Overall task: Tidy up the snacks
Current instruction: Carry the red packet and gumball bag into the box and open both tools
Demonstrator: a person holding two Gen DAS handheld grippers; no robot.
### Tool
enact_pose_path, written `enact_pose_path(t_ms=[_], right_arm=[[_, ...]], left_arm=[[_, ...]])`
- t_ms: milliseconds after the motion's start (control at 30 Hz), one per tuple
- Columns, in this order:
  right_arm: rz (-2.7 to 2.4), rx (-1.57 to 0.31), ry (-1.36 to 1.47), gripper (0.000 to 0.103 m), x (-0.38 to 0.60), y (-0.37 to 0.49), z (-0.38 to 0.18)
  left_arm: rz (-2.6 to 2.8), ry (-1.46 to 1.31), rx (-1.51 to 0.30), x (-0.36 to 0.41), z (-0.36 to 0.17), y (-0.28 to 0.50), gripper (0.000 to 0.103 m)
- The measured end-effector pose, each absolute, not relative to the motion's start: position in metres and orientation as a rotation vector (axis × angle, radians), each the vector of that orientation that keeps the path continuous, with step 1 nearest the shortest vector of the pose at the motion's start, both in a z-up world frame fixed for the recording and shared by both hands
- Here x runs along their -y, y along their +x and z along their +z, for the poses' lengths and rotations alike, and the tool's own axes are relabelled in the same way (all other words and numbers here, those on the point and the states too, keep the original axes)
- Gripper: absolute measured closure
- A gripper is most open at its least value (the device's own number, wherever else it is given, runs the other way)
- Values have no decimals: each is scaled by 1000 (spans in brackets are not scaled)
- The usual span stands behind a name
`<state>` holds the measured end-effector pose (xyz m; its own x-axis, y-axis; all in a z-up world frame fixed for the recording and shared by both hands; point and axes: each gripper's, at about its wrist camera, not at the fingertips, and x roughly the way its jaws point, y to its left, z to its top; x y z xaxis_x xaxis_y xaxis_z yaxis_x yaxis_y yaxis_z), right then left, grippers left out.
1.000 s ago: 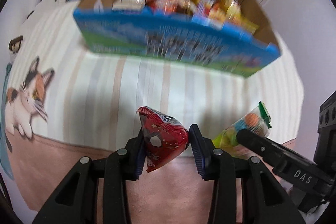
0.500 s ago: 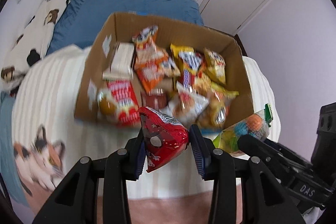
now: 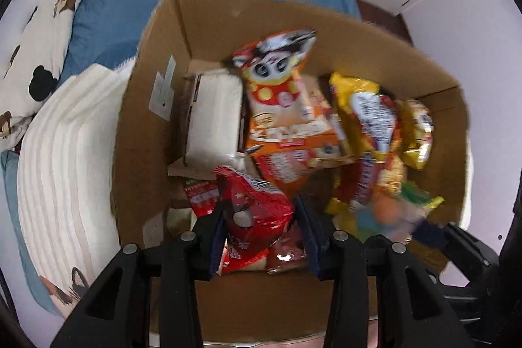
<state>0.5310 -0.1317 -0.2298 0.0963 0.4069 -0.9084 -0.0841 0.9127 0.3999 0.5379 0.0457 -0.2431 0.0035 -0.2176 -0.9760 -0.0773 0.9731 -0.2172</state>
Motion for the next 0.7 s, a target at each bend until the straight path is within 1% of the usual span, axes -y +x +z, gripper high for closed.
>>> enact_pose_path(t_ms=[33, 67, 100, 167, 233, 300, 700], right_arm=[[351, -1434, 247, 17, 131, 534, -232], [344, -1433, 223, 11, 130, 536, -232], [336, -1431, 203, 5, 130, 537, -232], [309, -1432, 178, 5, 133, 538, -231], [281, -1431, 161, 5, 139, 537, -231], [235, -1430, 133, 4, 146, 535, -232], [147, -1432, 121, 3, 170, 510, -234]], left_arm=[[-104, -238, -1573, -48, -246, 538, 56], [-98, -242, -1572, -49, -249, 538, 46], [-94, -244, -1567, -51, -249, 537, 30], [-81, -236, -1556, -53, -250, 535, 14], [-62, -233, -1558, -56, -250, 532, 13], [-48, -239, -1549, -57, -250, 528, 9], [-12, -195, -1479, -44, -237, 499, 9]])
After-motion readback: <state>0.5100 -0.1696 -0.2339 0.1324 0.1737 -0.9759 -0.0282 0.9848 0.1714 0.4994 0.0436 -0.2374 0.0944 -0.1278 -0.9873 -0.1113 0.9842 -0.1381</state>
